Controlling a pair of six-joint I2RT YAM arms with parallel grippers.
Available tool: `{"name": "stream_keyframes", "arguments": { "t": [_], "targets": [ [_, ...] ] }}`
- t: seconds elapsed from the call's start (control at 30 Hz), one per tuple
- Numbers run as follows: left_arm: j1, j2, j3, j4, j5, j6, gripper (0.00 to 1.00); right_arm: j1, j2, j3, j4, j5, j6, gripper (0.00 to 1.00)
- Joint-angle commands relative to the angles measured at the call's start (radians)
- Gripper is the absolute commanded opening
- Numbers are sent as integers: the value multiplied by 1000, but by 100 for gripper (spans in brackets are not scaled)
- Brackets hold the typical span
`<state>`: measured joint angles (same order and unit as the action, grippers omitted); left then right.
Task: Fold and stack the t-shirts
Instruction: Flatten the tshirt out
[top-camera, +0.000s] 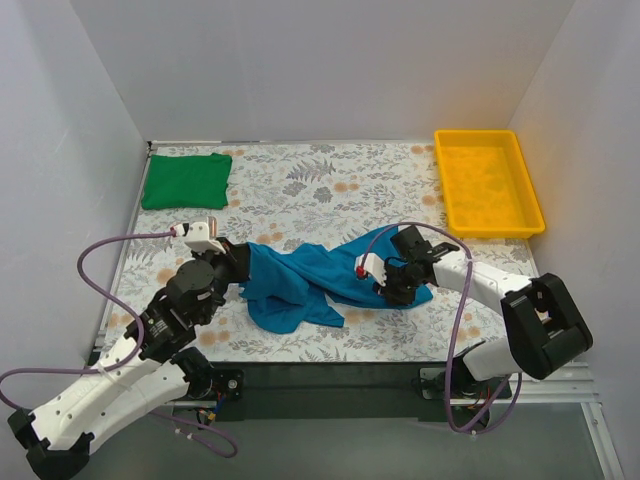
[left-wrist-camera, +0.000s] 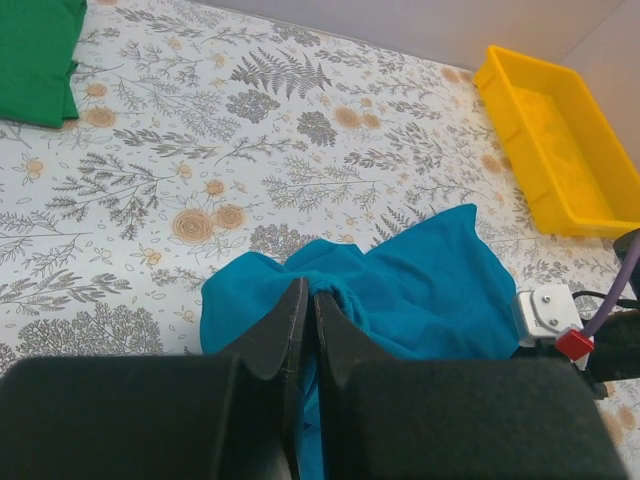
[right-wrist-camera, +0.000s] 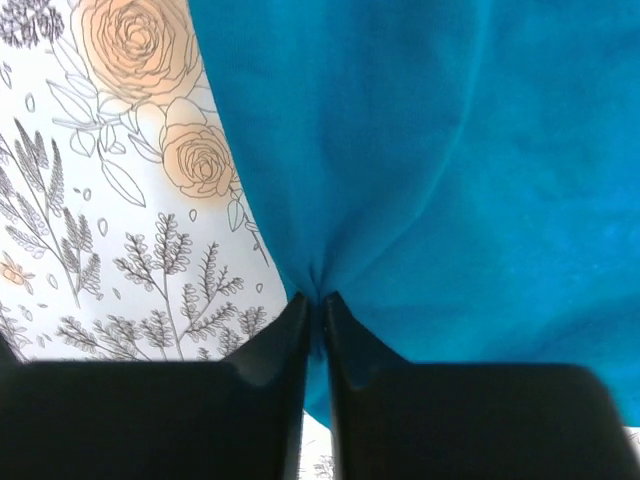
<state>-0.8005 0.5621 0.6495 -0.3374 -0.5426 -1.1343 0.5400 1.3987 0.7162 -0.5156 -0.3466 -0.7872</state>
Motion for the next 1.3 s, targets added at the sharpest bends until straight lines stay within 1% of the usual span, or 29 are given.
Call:
{"name": "stream_keyframes", "arguments": {
  "t": [0.0, 0.03, 0.1, 0.13, 0.17, 0.3, 0.4, 0.43, 0.5, 0.57, 0.6, 0.63, 0.67, 0.7, 0.77, 0.83, 0.87, 0.9, 0.93, 1.0, 1.03, 1.07, 1.1, 1.13, 1.27],
  "targets": [
    [6, -22, 41, -6, -34, -7, 0, 5, -10, 49, -7, 15, 29, 12],
    [6, -28, 54, -15, -39, -7, 0, 2, -21, 86, -26, 9, 28, 2],
    [6, -44, 73, -23, -43, 2, 0, -6, -71, 127, -92, -9, 0, 1],
    [6, -62, 94, -28, -48, 5, 0, -14, -93, 184, -118, -20, -19, 1],
    [6, -76, 104, -25, -51, 10, 0, -17, -115, 212, -189, -35, -41, 1],
    [6, -149, 142, 12, -72, 42, 0, -23, -254, 363, -332, -101, -139, 1],
    [6, -197, 164, 58, -68, 60, 0, -34, -286, 482, -406, -123, -153, 1],
    [6, -208, 171, 79, -60, 68, 0, -60, -288, 511, -446, -135, -158, 1],
    [6, -208, 202, 97, -27, 90, 0, -77, -303, 580, -472, -150, -162, 1],
    [6, -200, 231, 112, 21, 123, 0, -120, -314, 632, -494, -172, -167, 1],
    [6, -199, 263, 118, 38, 136, 0, -156, -323, 702, -503, -210, -167, 1],
    [6, -189, 280, 123, 50, 145, 0, -175, -326, 736, -530, -233, -175, 1],
    [6, -185, 295, 127, 64, 168, 0, -195, -328, 776, -546, -291, -185, 1],
    [6, -180, 329, 141, 102, 176, 0, -233, -334, 840, -569, -319, -196, 1],
    [6, -176, 358, 156, 148, 191, 0, -274, -339, 902, -615, -374, -224, 1],
    [6, -166, 396, 176, 222, 200, 0, -333, -354, 965, -642, -474, -244, 1],
    [6, -165, 409, 182, 246, 200, 0, -351, -362, 979, -687, -520, -257, 1],
    [6, -156, 420, 182, 269, 200, 0, -394, -378, 994, -713, -611, -303, 1],
    [6, -151, 439, 195, 327, 197, 0, -417, -388, 1018, -740, -649, -326, 1],
    [6, -137, 456, 212, 386, 191, 0, -480, -417, 1048, -802, -722, -381, 1],
    [6, -130, 472, 216, 432, 188, 0, -500, -426, 1069, -802, -742, -379, 1],
    [6, -123, 486, 216, 455, 183, 0, -518, -441, 1078, -801, -784, -374, 1],
    [6, -111, 495, 216, 476, 182, 0, -560, -448, 1089, -804, -802, -365, 1],
    [6, -105, 504, 219, 509, 177, 0, -575, -451, 1104, -804, -818, -359, 1],
    [6, -97, 544, 221, 524, 154, 0, -647, -466, 1204, -802, -899, -337, 1]
  ]
}}
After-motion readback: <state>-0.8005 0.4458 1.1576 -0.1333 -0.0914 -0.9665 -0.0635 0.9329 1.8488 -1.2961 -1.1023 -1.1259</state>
